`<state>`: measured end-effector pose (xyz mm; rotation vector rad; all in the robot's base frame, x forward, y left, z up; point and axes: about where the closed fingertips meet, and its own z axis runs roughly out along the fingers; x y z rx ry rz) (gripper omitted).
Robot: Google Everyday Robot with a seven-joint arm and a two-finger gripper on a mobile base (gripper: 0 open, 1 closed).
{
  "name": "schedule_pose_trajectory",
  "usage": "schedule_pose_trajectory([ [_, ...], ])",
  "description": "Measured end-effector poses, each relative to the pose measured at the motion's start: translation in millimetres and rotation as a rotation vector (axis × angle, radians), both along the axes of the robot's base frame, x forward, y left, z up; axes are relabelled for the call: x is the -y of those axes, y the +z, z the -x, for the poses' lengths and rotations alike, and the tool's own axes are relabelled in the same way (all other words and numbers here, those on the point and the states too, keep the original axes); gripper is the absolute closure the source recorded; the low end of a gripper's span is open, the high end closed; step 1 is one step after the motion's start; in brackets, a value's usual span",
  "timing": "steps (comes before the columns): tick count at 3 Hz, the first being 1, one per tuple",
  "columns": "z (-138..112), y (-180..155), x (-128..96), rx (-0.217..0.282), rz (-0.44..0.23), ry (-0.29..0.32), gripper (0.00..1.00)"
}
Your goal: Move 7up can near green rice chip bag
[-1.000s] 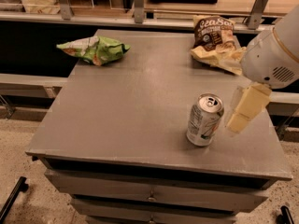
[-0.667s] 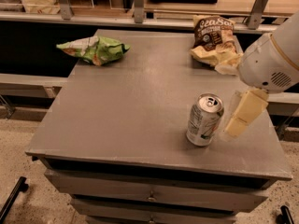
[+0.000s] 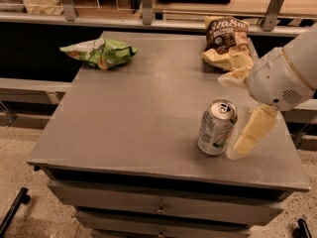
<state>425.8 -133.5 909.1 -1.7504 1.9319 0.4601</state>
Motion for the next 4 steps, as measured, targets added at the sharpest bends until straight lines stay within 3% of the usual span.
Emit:
schedule_pose_trajectory([
  [1, 0.4, -0.5, -2.3, 0.001, -0.004, 0.006, 0.13],
  [3, 0.6, -0.7, -5.3, 0.002, -0.003, 0.011, 0.61],
  [4, 0.7, -0.8, -7.4, 0.002, -0.002, 0.015, 0.92],
])
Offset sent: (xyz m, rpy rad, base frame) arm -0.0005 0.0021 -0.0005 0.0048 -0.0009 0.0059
